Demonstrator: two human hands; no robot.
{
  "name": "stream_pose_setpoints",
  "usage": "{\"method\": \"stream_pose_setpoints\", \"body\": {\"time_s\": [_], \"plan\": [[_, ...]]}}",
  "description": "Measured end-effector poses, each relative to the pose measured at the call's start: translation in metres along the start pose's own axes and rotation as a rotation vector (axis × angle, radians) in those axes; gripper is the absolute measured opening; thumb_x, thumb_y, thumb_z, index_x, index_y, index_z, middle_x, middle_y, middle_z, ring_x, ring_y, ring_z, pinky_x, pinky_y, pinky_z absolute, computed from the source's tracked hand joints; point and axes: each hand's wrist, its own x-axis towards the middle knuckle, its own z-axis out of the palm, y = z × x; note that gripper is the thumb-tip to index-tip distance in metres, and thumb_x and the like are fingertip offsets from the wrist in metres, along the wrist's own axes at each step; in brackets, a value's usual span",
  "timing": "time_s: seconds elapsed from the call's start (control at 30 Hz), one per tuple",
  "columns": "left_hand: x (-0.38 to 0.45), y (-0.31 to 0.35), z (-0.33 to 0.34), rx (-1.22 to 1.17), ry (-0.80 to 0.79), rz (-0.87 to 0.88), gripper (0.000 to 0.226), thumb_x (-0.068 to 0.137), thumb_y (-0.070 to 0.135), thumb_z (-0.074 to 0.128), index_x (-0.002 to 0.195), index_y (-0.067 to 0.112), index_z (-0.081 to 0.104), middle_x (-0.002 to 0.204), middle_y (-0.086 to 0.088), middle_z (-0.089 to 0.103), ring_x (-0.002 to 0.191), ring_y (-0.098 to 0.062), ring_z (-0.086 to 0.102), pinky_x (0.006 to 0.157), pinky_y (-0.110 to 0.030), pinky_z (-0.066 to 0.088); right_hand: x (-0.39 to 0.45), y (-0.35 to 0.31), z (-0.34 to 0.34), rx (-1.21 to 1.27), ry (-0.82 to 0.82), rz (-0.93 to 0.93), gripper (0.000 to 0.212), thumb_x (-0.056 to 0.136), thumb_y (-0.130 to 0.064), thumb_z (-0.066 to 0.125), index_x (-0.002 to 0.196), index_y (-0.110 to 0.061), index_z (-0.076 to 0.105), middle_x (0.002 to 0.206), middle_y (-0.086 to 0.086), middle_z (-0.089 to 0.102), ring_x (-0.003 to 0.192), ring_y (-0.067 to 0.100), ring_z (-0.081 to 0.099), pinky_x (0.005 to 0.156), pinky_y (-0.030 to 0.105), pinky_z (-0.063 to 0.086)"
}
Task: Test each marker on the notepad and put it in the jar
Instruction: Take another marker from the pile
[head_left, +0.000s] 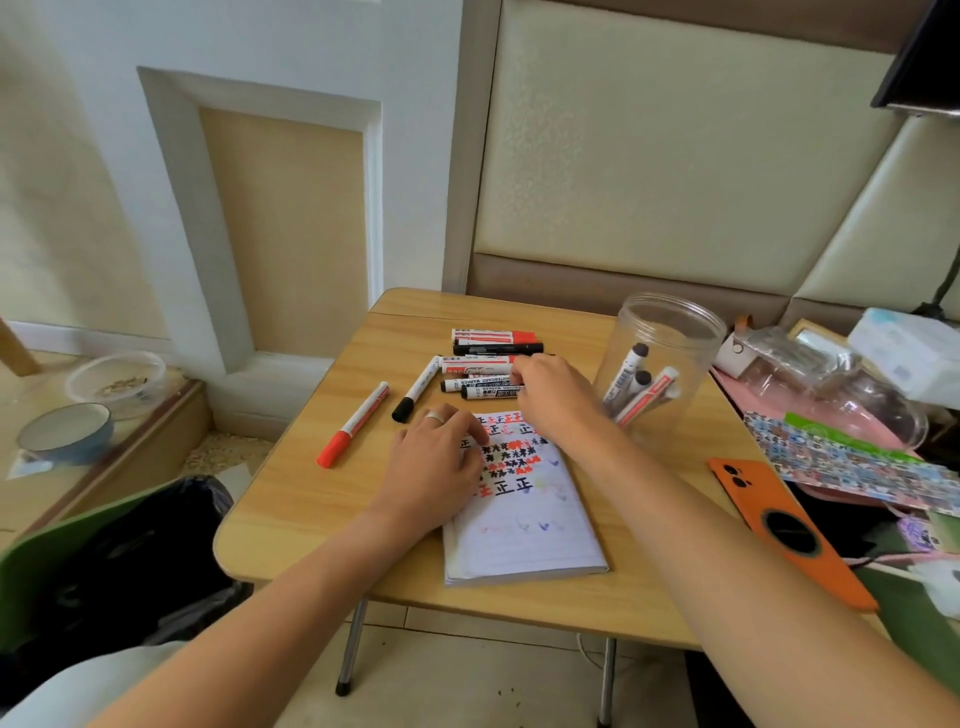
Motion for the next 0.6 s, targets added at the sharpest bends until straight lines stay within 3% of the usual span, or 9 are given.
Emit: {"method": "stream_pose_setpoints", "body": {"time_s": [0.17,0.4,0.53,0.6], "plan": [[0.0014,-0.0008,0.0042,0.016,0.051,0.01,0.014,0.095,0.032,0.053,0.107,0.035,0.059,0.122,0.009,0.053,0.117,-0.013,0.047,0.099,-0.036,0.037,0.0072,0.0029,0.0122,0.014,0.006,-0.008,0.014,0.094,-0.007,0.053,0.101,-0.015,0.063,0.101,0.002,0.065,0.088,0.022,0.061,0.074,0.044,0.057],[0.0,-0.0014,0.0062,0.031,0.065,0.032,0.014,0.096,0.032,0.053,0.11,0.034,0.056,0.127,0.009,0.051,0.122,-0.013,0.044,0.101,-0.035,0.033,0.011,0.0075,0.0095,-0.072,-0.001,-0.112,0.006,0.093,-0.015,0.066,0.096,-0.019,0.069,0.101,0.0,0.064,0.096,0.02,0.058,0.071,0.032,0.044],[-0.0034,-0.0012,0.0056,0.059,0.101,0.071,0.017,0.095,0.026,0.056,0.111,0.03,0.057,0.127,0.007,0.051,0.123,-0.014,0.041,0.103,-0.035,0.029,0.0082,0.0039,0.0057,-0.118,0.042,-0.21,0.007,0.096,-0.016,0.058,0.095,-0.021,0.063,0.094,-0.001,0.068,0.091,0.022,0.059,0.074,0.037,0.048],[-0.0033,0.0009,0.003,0.045,0.099,0.152,0.02,0.094,0.016,0.058,0.112,0.025,0.06,0.123,0.005,0.055,0.12,-0.016,0.044,0.099,-0.034,0.033,0.0066,0.0057,0.0046,-0.056,0.025,-0.209,0.007,0.096,-0.015,0.058,0.099,-0.022,0.059,0.096,-0.001,0.067,0.09,0.022,0.058,0.074,0.04,0.051]]}}
